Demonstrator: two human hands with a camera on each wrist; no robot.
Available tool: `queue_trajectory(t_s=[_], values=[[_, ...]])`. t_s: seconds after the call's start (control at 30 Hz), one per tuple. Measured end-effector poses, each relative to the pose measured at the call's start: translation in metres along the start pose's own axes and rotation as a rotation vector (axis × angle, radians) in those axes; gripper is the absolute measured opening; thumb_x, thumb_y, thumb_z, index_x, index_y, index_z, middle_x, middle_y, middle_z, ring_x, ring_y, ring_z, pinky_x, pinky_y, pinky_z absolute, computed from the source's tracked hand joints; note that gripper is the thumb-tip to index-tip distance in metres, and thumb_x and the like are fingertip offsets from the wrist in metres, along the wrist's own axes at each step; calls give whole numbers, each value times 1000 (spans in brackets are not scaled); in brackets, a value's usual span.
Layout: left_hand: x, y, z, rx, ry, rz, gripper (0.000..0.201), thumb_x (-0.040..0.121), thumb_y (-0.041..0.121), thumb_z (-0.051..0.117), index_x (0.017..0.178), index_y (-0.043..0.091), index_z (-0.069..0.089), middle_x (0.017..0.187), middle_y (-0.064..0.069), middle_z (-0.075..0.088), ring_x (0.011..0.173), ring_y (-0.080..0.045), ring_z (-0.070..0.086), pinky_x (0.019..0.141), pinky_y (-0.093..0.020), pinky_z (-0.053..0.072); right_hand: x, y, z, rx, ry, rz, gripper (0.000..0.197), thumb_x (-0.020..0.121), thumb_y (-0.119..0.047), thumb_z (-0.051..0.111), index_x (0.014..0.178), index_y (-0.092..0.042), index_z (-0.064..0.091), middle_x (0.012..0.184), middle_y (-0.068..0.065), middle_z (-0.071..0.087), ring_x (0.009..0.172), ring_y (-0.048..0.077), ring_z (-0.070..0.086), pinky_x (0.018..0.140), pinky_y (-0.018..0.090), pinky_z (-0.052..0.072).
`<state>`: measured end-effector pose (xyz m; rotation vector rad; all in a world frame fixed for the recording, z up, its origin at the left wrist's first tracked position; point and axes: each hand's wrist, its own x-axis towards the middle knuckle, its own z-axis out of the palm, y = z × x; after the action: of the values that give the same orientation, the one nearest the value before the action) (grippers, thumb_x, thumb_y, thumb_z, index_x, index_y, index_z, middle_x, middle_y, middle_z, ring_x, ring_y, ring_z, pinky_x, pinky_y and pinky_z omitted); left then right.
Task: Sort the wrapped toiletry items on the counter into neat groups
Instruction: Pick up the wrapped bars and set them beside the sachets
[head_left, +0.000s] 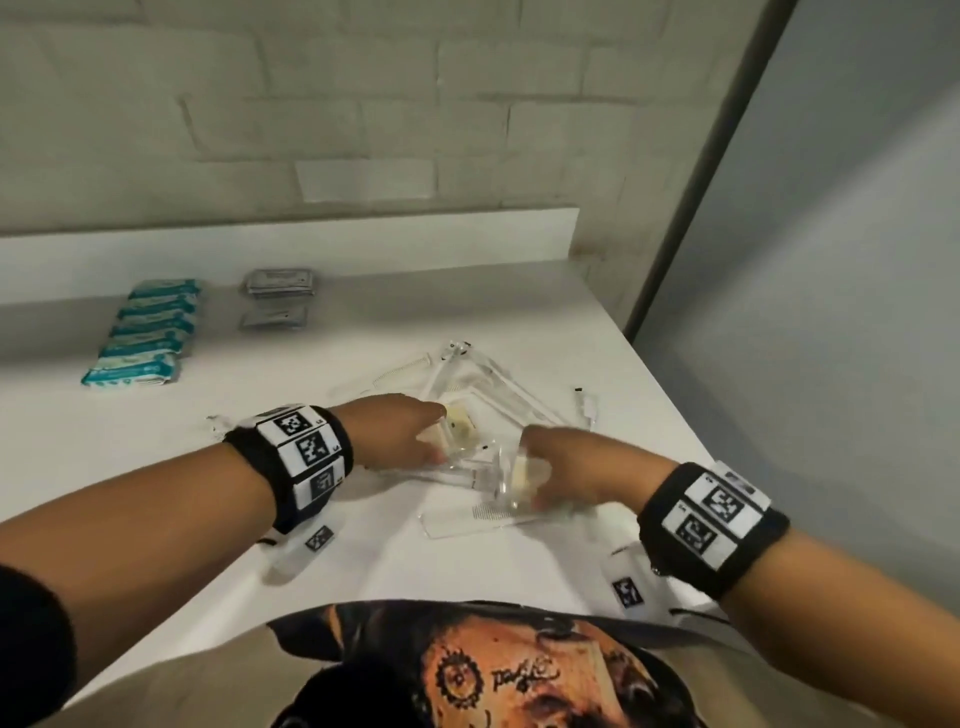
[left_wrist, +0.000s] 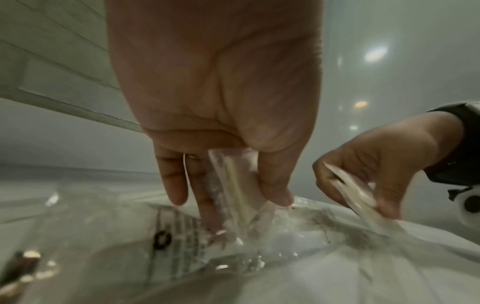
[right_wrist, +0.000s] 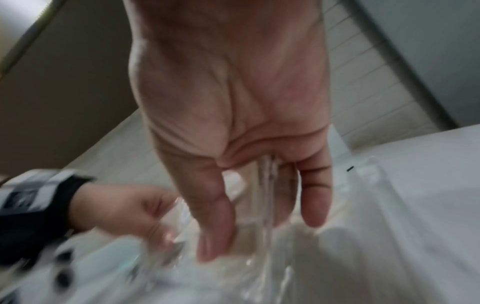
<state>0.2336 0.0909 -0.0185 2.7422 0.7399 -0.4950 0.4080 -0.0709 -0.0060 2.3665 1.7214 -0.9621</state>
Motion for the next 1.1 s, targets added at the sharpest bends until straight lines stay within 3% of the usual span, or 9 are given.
queue_trajectory(t_s=[0.13,0.27,0.4,0.5,0.57,0.7,0.87,1.03,1.1], values=[[17,14,-13,-7,24,-17,51,94,47,49,133,15,45,130,-7,56,113,-23,53,85,-29,39,31,15,-38,-176,48,32,58,80,-23,72,133,-17,49,129,3,57,100,20,55,76,26,42],[32,30,-19,27,-147,-34,53,93,51,50,132,15,46,131,-2,56,108,-19,54,86,-27,41,55,26,-57,-275,43,52,63,82,-23,70,139,-18,44,137,3,52,121,24,52,88,27,40],[42,32,-20,59,-120,20,25,86,47,57,90,25,49,95,8,54,85,-18,53,70,-32,44,59,31,-72,-328,27,-31,64,78,-12,71,135,-27,48,130,-1,57,113,23,54,95,36,47],[45,35,-22,87,-54,39,19,76,35,61,69,31,43,92,5,49,81,-16,52,64,-30,43,57,29,-59,-419,-94,-83,75,70,-7,74,134,-34,46,125,-4,58,107,23,56,88,38,50],[44,36,-21,122,-51,19,15,76,29,67,80,32,52,102,3,49,88,-14,51,69,-31,47,60,30,-43,-440,-86,-90,74,68,-12,78,129,-33,43,119,-4,58,97,21,57,77,36,49],[43,28,-14,113,-61,-45,74,79,33,74,140,21,35,134,-1,47,117,-22,51,93,-37,46,69,28,-30,-511,60,-90,70,61,-27,86,118,-27,45,117,-1,47,97,20,50,80,33,43],[40,30,-11,168,-80,-123,75,78,49,70,139,21,38,132,-1,46,119,-22,46,91,-34,42,68,27,-32,-553,72,-10,74,61,-35,84,124,-23,47,120,1,47,108,23,47,91,35,38],[30,34,-9,-80,-79,-176,69,78,34,74,135,18,38,123,2,55,92,-15,52,69,-24,43,64,27,-33,-498,36,-18,71,66,-34,83,126,-24,47,120,-1,56,106,22,50,81,33,38],[24,35,-6,-137,-15,-195,69,77,32,75,137,20,42,127,3,56,101,-17,55,77,-26,47,58,24,-36,-411,33,-24,67,67,-28,82,124,-23,46,118,-1,60,98,20,55,76,31,43]])
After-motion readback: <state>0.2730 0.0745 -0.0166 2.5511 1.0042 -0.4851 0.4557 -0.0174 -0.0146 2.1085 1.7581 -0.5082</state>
